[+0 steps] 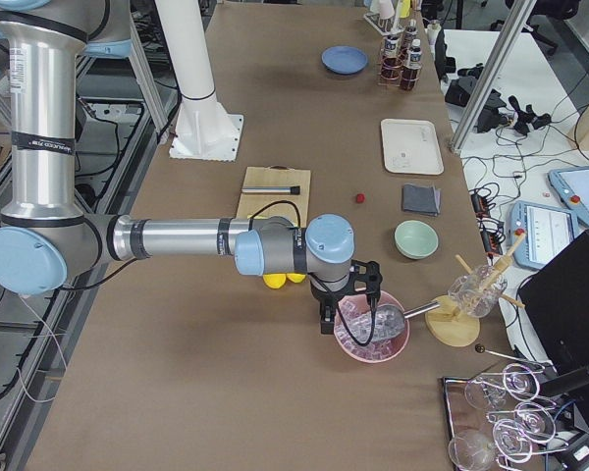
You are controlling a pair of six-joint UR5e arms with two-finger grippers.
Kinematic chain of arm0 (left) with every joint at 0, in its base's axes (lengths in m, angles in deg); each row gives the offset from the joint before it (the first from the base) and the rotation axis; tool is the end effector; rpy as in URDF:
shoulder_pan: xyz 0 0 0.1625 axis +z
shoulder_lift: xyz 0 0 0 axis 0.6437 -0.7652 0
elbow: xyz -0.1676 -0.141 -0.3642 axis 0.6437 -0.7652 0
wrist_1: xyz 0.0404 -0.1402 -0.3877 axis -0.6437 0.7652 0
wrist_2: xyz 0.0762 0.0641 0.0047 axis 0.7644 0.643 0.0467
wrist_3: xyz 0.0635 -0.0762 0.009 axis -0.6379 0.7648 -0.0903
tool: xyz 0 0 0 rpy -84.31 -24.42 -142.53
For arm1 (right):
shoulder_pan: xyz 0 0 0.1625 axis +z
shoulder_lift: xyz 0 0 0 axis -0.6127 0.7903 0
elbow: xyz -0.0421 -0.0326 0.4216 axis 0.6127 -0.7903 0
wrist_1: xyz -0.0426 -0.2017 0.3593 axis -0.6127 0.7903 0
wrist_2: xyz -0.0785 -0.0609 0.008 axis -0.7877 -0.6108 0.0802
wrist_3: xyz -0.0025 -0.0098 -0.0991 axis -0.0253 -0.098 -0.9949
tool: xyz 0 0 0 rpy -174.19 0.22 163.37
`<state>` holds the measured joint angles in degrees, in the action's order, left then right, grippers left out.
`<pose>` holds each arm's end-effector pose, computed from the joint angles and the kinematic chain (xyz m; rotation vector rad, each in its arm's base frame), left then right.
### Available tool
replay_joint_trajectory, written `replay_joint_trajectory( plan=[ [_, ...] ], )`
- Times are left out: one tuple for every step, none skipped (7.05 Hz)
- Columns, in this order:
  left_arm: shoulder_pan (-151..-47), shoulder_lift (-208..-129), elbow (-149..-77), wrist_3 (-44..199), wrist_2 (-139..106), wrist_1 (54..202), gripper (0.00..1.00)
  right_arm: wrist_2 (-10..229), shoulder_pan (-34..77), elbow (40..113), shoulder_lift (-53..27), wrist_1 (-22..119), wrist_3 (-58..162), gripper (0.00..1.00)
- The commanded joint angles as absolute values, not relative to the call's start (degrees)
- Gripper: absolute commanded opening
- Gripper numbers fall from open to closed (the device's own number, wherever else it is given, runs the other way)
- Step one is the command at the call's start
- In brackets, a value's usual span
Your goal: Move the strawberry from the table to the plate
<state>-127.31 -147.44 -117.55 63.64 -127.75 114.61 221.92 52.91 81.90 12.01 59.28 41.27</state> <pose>-0.0415 -0.4991 0.6029 0.2579 0.7526 0.1421 0.0679 -0.4615 0.6208 0.0637 -0.7967 0.0665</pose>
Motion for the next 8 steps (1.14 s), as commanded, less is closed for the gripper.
replay_joint_trajectory(
  plan=[
    [-127.6,-147.0,-117.9,63.3,-128.0,115.3,0.98,222.0,53.2,82.0,12.0,59.3,41.3,1.0],
    [-127.6,-146.6,-117.9,63.6,-128.3,115.9,0.98,222.0,53.4,82.0,12.0,59.3,41.3,1.0],
    [-127.6,-146.6,-117.9,63.6,-128.3,115.9,0.98,221.9,53.4,81.9,12.0,59.3,41.3,1.0],
    [-127.6,-146.6,-117.9,63.6,-128.3,115.9,0.98,221.9,53.4,81.9,11.9,59.4,41.3,1.0],
    [-127.6,-146.8,-117.9,63.6,-128.3,115.9,0.98,221.9,53.4,81.9,12.0,59.4,41.3,1.0],
    [-127.6,-146.9,-117.9,63.6,-128.3,115.8,0.98,222.0,53.4,81.9,11.9,59.4,41.3,1.0],
    [-127.6,-146.9,-117.9,63.6,-128.2,115.8,0.98,222.0,53.4,81.9,12.0,59.4,41.4,1.0],
    [-127.5,-146.9,-117.8,63.6,-128.2,115.8,0.98,222.0,53.4,82.0,11.9,59.4,41.5,1.0]
  ],
)
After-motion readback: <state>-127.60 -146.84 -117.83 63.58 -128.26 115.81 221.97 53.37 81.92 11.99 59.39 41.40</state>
